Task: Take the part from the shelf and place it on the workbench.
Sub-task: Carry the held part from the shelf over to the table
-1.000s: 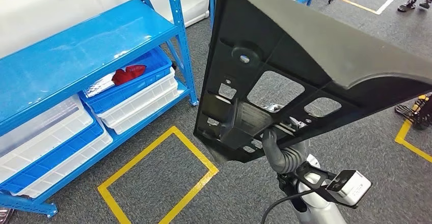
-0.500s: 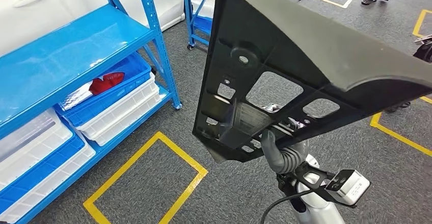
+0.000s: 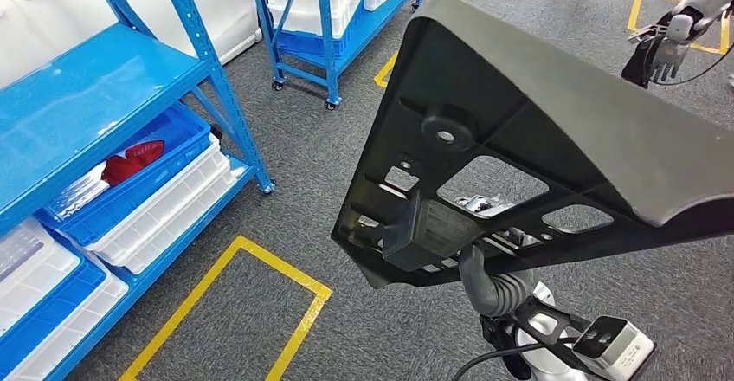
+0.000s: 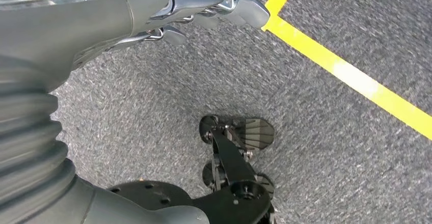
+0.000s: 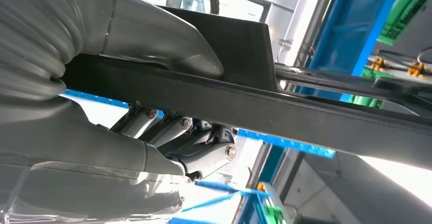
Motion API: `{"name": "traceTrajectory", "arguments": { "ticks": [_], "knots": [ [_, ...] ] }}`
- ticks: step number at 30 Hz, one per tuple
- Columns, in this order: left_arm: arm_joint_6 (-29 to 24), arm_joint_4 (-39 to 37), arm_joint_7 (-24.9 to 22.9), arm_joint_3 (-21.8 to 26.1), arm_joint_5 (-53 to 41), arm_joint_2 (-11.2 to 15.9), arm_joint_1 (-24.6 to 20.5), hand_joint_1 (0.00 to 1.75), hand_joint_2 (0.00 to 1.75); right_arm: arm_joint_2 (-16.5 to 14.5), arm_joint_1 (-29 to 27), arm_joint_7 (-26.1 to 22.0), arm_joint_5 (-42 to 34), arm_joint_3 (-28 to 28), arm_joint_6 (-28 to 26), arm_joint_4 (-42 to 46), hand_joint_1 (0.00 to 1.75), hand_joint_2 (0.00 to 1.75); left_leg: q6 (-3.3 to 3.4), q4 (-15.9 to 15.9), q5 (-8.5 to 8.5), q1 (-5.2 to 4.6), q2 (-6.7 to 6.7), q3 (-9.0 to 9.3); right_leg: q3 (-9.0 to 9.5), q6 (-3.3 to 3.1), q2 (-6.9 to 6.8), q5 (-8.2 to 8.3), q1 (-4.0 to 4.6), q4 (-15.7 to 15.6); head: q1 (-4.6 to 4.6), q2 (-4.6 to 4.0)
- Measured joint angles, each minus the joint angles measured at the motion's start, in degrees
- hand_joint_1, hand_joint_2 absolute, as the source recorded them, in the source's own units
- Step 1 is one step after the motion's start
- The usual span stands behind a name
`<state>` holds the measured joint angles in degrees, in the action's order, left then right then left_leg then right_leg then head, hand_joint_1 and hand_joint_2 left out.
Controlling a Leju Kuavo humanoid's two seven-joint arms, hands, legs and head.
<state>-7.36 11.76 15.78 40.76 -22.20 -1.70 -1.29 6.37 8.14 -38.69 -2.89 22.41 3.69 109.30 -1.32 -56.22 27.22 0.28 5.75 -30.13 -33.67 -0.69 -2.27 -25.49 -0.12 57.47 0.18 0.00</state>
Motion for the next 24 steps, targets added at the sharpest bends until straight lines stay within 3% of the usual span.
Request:
{"name": "traceTrajectory", "arguments": {
  "ticks": [1, 3, 5, 6, 7, 8, 9, 11, 13, 15, 17, 19, 21, 22, 23, 24],
  "knots": [
    [0.1, 0.0, 0.1, 0.1, -0.1, 0.0, 0.0, 0.00, 1.75, 0.0, -0.3, -0.1, 0.2, 0.0, 0.1, 0.4, 1.75, 1.75, -0.31, -0.3, 0.47, 0.09, -0.36, -0.04, 0.01, -0.36, 0.53, 0.17, -0.12, -0.2, -0.03, -0.01],
    [0.3, 0.0, 0.3, 0.2, -0.2, -0.1, 0.0, 0.00, 1.75, 0.1, -0.7, -0.3, 0.7, -0.1, 0.3, 1.2, 1.75, 1.75, -0.71, -4.0, 3.15, 0.34, -2.50, -1.45, 0.06, -0.99, 1.57, 0.52, -0.38, -0.6, -0.13, -0.01],
    [0.5, 0.0, 0.4, 0.3, -0.3, -0.2, 0.1, 0.00, 1.75, 0.1, -1.0, -0.3, 1.0, -0.1, 0.3, 1.6, 1.75, 1.75, -0.85, -12.0, 7.19, 0.47, -4.66, -4.93, -0.09, -1.31, 2.73, 0.65, -0.22, -0.6, -0.20, 0.00],
    [0.7, 0.0, 0.5, 0.4, -0.4, -0.2, 0.1, 0.00, 1.75, 0.2, -1.1, -0.3, 1.0, -0.1, 0.3, 1.7, 1.75, 1.75, -0.86, -15.5, 8.40, 0.48, -5.04, -6.58, -0.17, -1.39, 3.41, 0.70, -0.11, -0.5, -0.20, -0.01],
    [0.9, 0.0, 0.6, 0.5, -0.4, -0.2, 0.1, 0.00, 1.75, 0.2, -1.3, -0.3, 1.1, -0.1, 0.3, 1.8, 1.75, 1.75, -0.81, -17.2, 8.50, 0.47, -5.26, -7.43, -0.22, -1.42, 4.12, 0.74, 0.00, -0.5, -0.20, -0.01],
    [1.0, 0.0, 0.7, 0.5, -0.5, -0.2, 0.2, 0.00, 1.75, 0.3, -1.4, -0.3, 1.1, -0.1, 0.3, 1.9, 1.75, 1.75, -0.67, -16.5, 7.43, 0.47, -5.40, -7.15, -0.23, -1.42, 4.84, 0.77, 0.07, -0.4, -0.20, -0.01],
    [1.1, 0.0, 0.7, 0.6, -0.5, -0.2, 0.1, 0.00, 1.75, 0.4, -1.5, -0.3, 1.1, -0.1, 0.3, 2.0, 1.75, 1.75, -0.47, -13.5, 5.43, 0.47, -5.70, -5.76, -0.20, -1.39, 5.54, 0.79, 0.11, -0.3, -0.19, -0.01],
    [1.2, 0.0, 0.8, 0.6, -0.6, -0.2, 0.1, 0.00, 1.75, 0.5, -1.5, -0.4, 1.1, -0.2, 0.3, 2.2, 1.75, 1.75, 0.07, -5.1, 1.67, 0.51, -8.08, -2.00, -0.29, -1.14, 6.82, 0.85, 0.14, -0.1, -0.16, -0.01],
    [1.3, 0.0, 1.0, 0.7, -0.6, -0.2, 0.0, 0.00, 1.75, 0.6, -1.4, -0.4, 1.1, -0.4, 0.3, 2.3, 1.75, 1.75, 0.47, -0.8, 0.47, 0.42, -10.07, -0.20, -0.71, -0.49, 7.97, 1.08, -0.02, 0.1, -0.16, -0.01],
    [1.3, 0.0, 1.1, 0.7, -0.6, -0.2, -0.1, 0.00, 1.75, 0.9, -1.5, -0.4, 1.0, -0.8, 0.3, 2.4, 1.75, 1.75, 0.89, -0.4, 0.38, 0.30, -9.50, -0.10, -1.10, 0.35, 9.07, 1.43, -0.24, 0.0, -0.17, 0.00],
    [1.3, 0.0, 1.2, 0.7, -0.8, -0.2, -0.2, 0.00, 1.75, 1.2, -1.4, -0.4, 0.8, -1.2, 0.2, 2.4, 1.75, 1.75, 1.67, 0.2, -0.12, 0.43, -8.15, 0.13, -1.84, 0.86, 7.58, 0.63, -0.16, 1.2, -0.06, 0.00],
    [1.4, 0.0, 1.2, 0.7, -1.0, -0.2, -0.3, 0.00, 1.75, 1.3, -1.2, -0.3, 0.7, -1.5, 0.1, 2.4, 1.75, 1.75, 2.24, 0.6, -0.44, 0.43, -6.62, 0.22, -4.52, 1.18, 4.40, -2.69, -0.15, 6.8, 0.18, 0.00],
    [1.5, 0.0, 1.2, 0.7, -1.0, -0.2, -0.2, 0.00, 1.75, 1.3, -1.0, 0.0, 0.4, -1.6, 0.1, 2.3, 1.75, 1.75, 2.36, 0.6, -0.42, 0.22, -5.17, 0.10, -8.09, 1.56, 3.04, -6.12, -0.39, 14.5, 0.33, 0.00],
    [1.6, 0.0, 1.1, 0.7, -1.0, -0.2, -0.2, 0.00, 1.75, 1.3, -0.9, 0.3, 0.2, -1.6, 0.2, 2.2, 1.75, 1.75, 2.35, 0.6, -0.38, 0.17, -4.44, 0.07, -8.89, 1.69, 2.85, -6.53, -0.51, 16.4, 0.33, 0.00],
    [1.6, 0.0, 1.1, 0.8, -1.0, -0.2, -0.3, 0.00, 1.75, 1.3, -0.7, 0.6, 0.0, -1.6, 0.2, 2.1, 1.75, 1.75, 2.30, 0.5, -0.32, 0.14, -3.75, 0.07, -8.51, 1.76, 2.67, -5.83, -0.59, 16.0, 0.34, 0.00],
    [1.6, 0.0, 1.1, 0.8, -1.0, -0.2, -0.4, 0.00, 1.75, 1.3, -0.3, 0.9, -0.3, -1.6, 0.3, 2.0, 1.75, 1.75, 2.20, 0.5, -0.24, 0.12, -3.10, 0.12, -6.91, 1.73, 2.33, -4.24, -0.63, 13.2, 0.35, 0.00]
  ]
}}
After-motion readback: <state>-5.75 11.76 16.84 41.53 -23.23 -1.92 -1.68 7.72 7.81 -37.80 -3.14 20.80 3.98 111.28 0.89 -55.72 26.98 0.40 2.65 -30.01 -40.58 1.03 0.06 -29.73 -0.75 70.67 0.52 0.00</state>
